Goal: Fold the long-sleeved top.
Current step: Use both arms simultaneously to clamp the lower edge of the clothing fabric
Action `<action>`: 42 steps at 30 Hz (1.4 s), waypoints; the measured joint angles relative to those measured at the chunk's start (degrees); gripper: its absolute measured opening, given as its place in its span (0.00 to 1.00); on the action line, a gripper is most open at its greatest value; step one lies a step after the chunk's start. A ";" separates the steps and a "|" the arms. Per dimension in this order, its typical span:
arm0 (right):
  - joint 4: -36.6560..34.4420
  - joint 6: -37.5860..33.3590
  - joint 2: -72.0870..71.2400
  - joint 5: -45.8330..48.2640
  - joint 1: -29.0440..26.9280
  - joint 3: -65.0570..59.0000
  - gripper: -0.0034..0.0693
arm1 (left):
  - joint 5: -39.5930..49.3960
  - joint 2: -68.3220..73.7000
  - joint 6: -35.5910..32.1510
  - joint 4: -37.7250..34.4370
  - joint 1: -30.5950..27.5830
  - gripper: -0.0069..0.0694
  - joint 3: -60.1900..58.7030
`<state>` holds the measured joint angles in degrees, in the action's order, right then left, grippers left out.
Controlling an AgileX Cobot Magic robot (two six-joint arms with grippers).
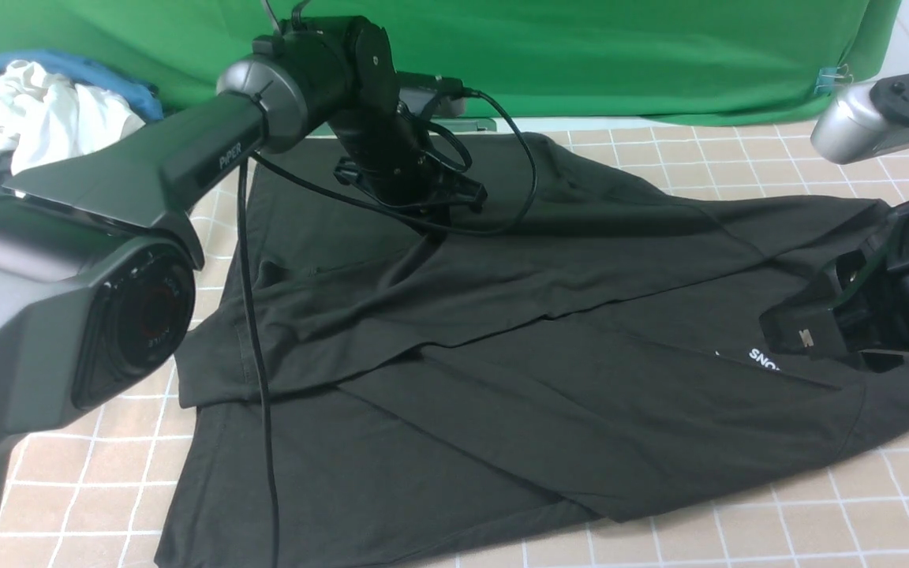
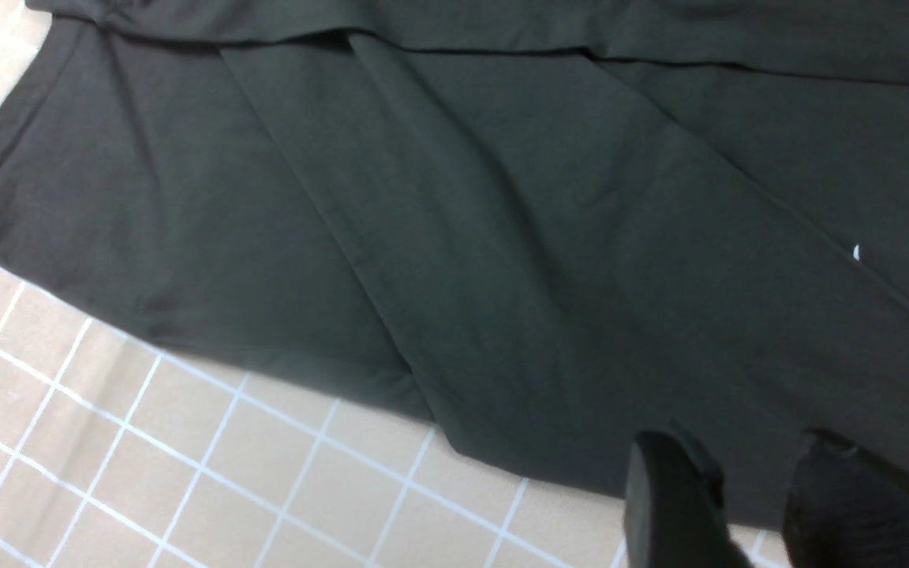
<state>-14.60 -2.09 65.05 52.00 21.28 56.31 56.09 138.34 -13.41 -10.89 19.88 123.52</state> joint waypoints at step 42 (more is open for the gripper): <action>7.11 -6.21 6.01 10.20 -20.22 0.89 0.09 | 13.05 -36.46 18.86 -1.58 -11.76 0.11 -24.62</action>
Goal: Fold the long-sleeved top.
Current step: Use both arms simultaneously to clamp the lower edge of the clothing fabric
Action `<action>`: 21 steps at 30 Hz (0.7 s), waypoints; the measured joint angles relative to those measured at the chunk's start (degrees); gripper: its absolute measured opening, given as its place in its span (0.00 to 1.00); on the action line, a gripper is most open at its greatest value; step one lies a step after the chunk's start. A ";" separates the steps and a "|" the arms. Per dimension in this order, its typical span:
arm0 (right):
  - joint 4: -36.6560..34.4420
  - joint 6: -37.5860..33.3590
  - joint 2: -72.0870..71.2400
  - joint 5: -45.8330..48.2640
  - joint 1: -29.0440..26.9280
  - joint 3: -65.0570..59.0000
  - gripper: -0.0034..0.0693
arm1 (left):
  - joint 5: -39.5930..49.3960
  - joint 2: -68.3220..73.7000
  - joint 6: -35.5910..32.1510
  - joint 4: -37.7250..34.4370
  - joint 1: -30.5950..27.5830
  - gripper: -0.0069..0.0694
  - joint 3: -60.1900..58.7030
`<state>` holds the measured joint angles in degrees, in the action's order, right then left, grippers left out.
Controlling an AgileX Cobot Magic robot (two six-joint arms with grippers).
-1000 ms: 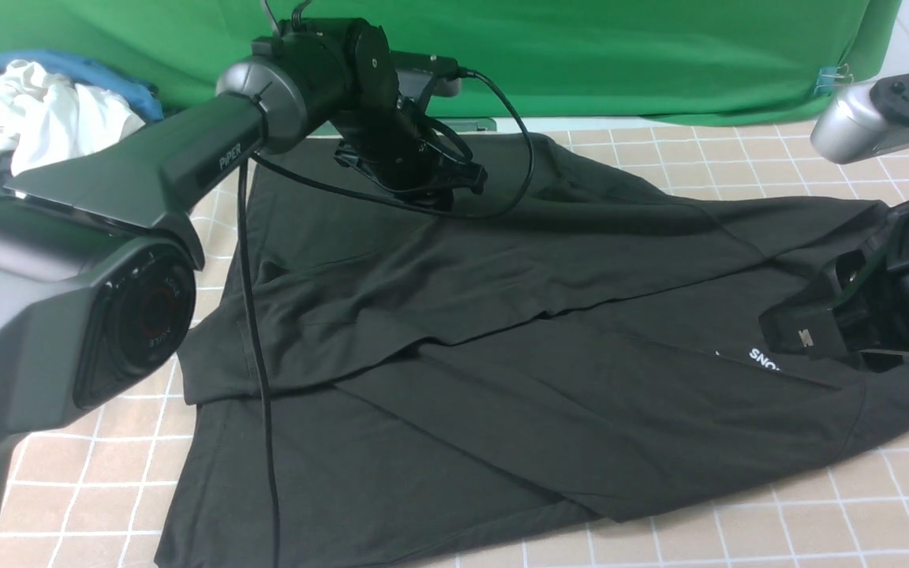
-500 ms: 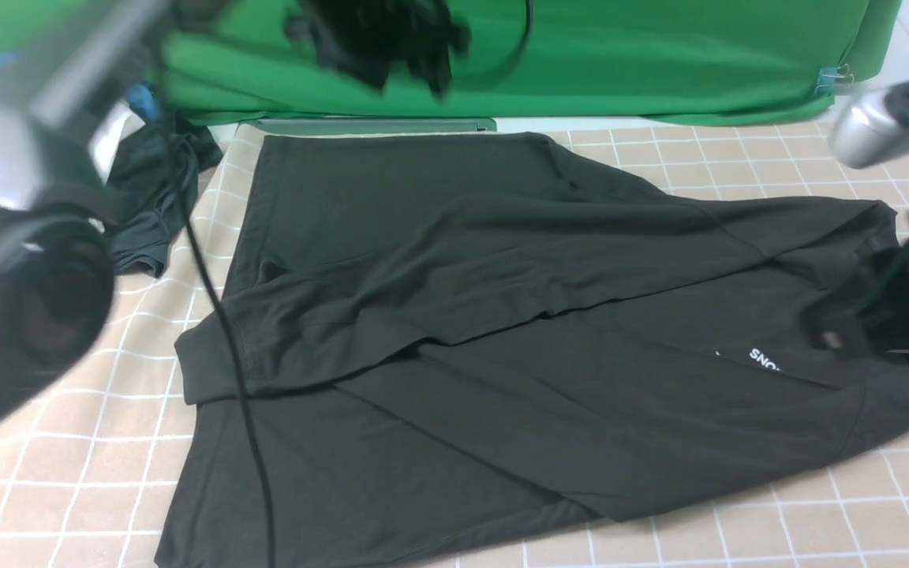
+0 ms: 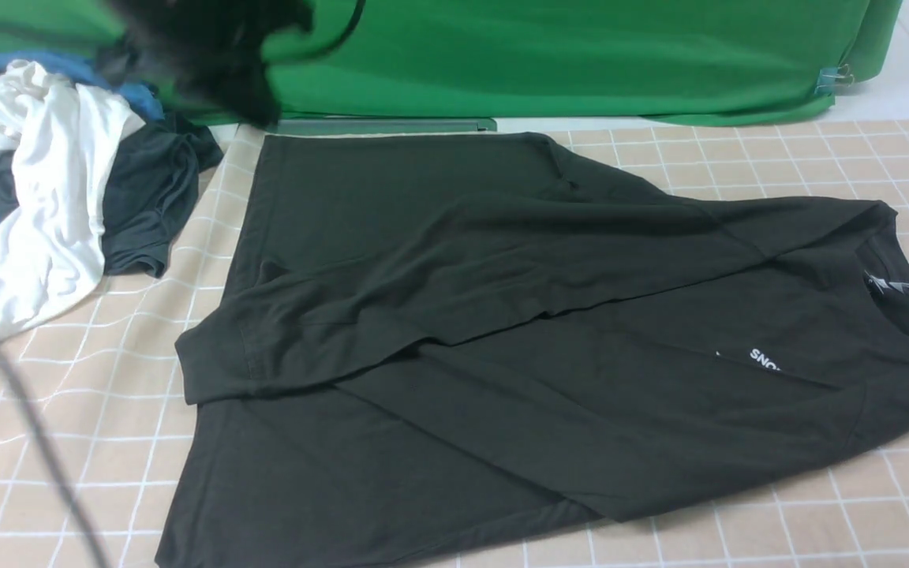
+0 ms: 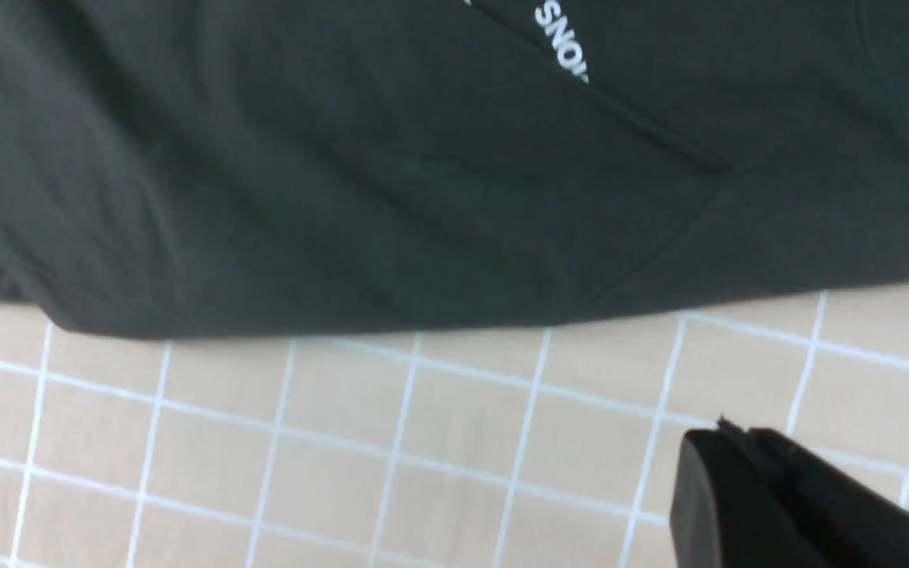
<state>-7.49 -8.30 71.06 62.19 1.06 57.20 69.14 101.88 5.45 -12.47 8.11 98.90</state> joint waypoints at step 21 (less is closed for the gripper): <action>-1.10 -0.11 0.00 -3.38 0.00 0.04 0.09 | -24.59 -19.06 14.20 3.46 -0.03 0.75 -62.58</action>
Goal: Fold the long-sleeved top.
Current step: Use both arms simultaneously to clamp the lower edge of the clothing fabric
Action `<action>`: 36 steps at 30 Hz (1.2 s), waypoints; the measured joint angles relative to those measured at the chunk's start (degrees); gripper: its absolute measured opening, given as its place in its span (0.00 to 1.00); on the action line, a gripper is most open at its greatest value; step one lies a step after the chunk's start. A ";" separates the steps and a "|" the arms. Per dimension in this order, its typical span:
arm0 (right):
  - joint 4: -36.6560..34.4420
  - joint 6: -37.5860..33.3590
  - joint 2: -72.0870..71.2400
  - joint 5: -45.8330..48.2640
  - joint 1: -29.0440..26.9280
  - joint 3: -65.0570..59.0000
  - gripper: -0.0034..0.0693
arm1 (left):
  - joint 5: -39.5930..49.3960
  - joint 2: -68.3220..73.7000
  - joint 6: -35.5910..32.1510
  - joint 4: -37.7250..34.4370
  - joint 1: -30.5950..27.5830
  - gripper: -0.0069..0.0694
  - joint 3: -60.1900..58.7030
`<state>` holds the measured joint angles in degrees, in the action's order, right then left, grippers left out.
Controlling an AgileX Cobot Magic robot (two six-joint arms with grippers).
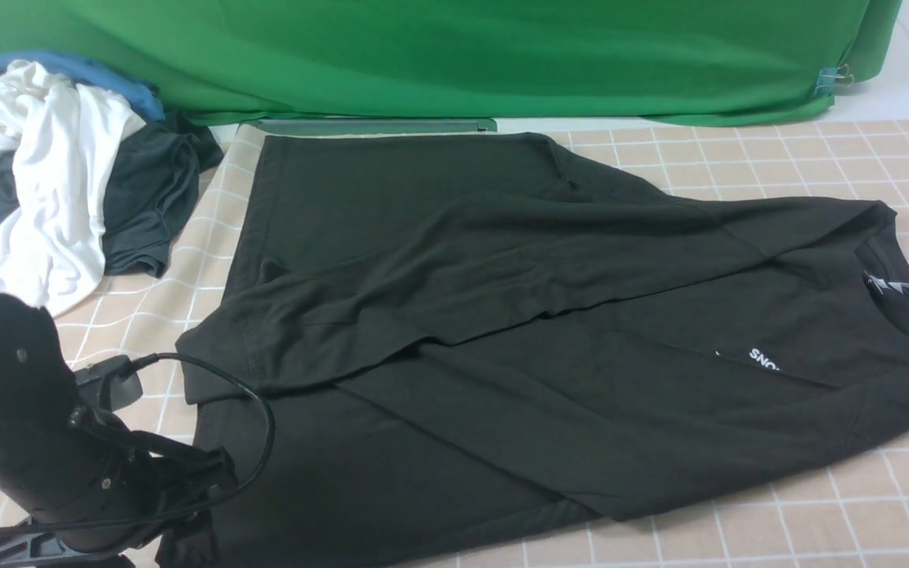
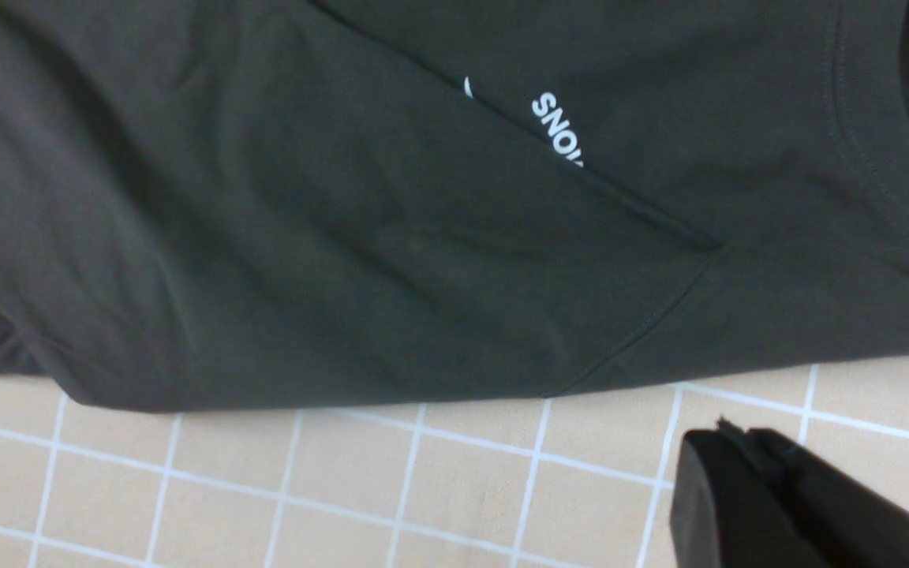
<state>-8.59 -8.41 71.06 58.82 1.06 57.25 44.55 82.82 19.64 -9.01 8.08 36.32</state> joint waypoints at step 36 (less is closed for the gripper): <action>-0.44 -0.03 0.00 -0.91 0.00 0.00 0.10 | -3.31 2.95 -10.51 -10.73 -0.11 0.65 4.44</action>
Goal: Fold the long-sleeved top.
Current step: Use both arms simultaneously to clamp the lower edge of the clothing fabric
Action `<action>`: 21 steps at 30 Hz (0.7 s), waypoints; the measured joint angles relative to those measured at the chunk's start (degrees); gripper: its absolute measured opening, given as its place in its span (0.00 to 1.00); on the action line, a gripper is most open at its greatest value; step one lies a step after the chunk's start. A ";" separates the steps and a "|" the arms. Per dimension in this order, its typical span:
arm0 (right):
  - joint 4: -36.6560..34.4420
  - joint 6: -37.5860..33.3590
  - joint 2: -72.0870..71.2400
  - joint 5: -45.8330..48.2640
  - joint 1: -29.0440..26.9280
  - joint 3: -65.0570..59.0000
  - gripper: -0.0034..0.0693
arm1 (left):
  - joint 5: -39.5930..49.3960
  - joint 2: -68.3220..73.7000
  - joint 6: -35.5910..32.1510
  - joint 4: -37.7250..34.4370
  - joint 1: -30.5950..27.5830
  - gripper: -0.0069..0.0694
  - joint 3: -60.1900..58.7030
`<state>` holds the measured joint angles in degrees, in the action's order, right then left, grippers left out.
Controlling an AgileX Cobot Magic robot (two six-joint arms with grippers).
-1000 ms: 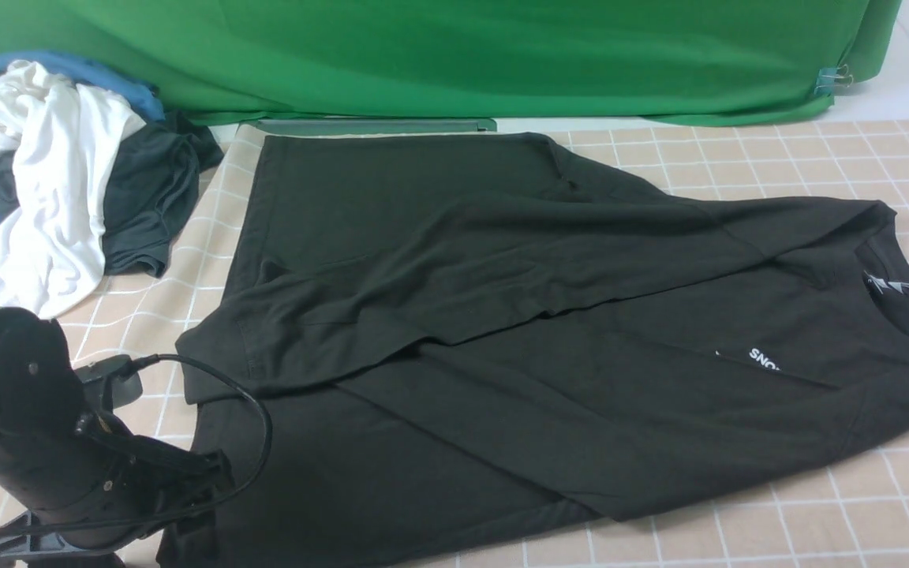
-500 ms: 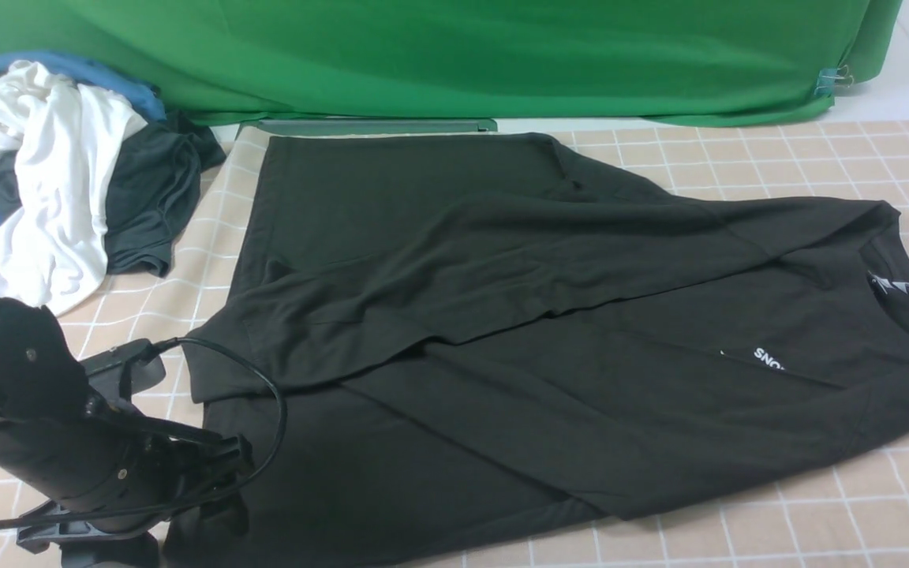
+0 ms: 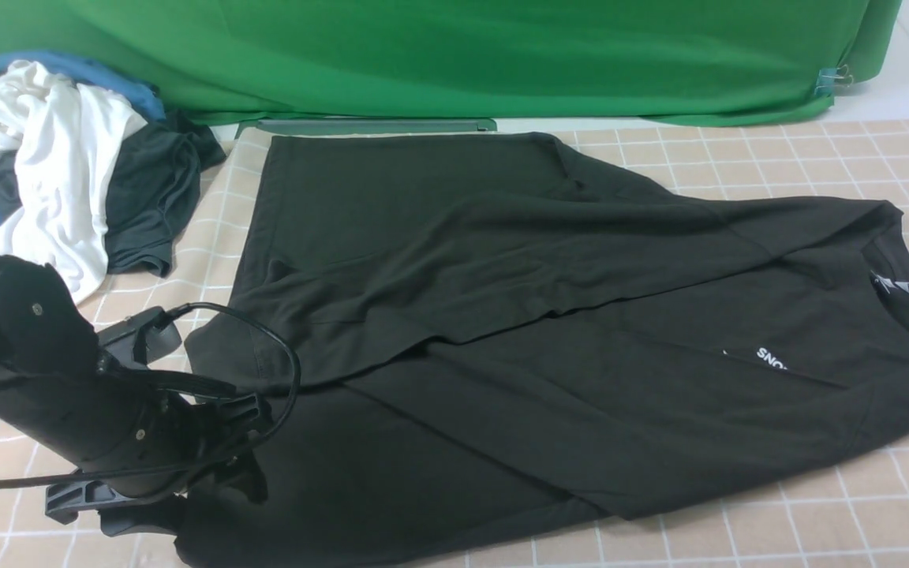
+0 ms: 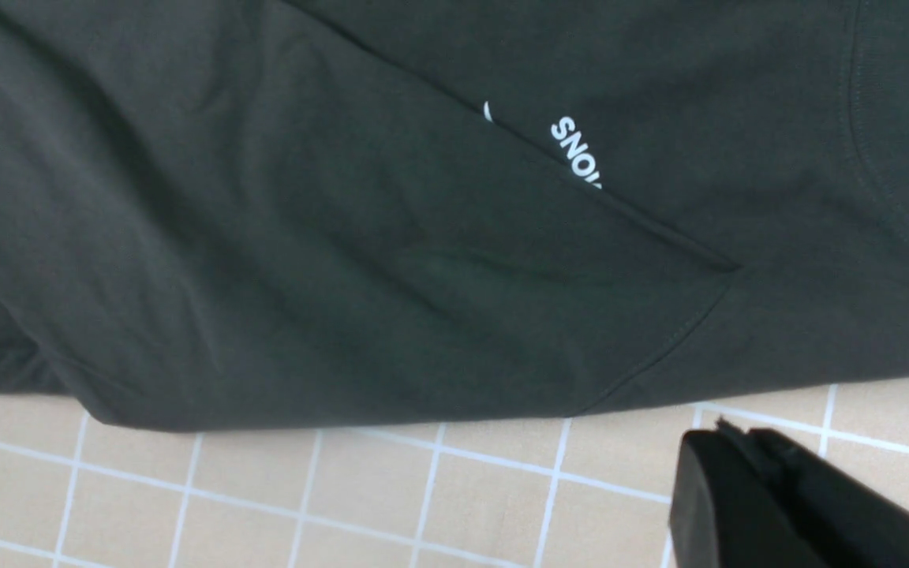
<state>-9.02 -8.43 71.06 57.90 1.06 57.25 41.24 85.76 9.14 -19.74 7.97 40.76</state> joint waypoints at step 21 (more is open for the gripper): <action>0.00 0.00 0.00 -0.02 0.00 0.00 0.10 | 0.17 0.02 0.05 1.63 0.11 0.68 -4.14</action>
<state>-9.02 -8.43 71.06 57.88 1.06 57.25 41.41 85.78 9.19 -18.11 8.08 36.62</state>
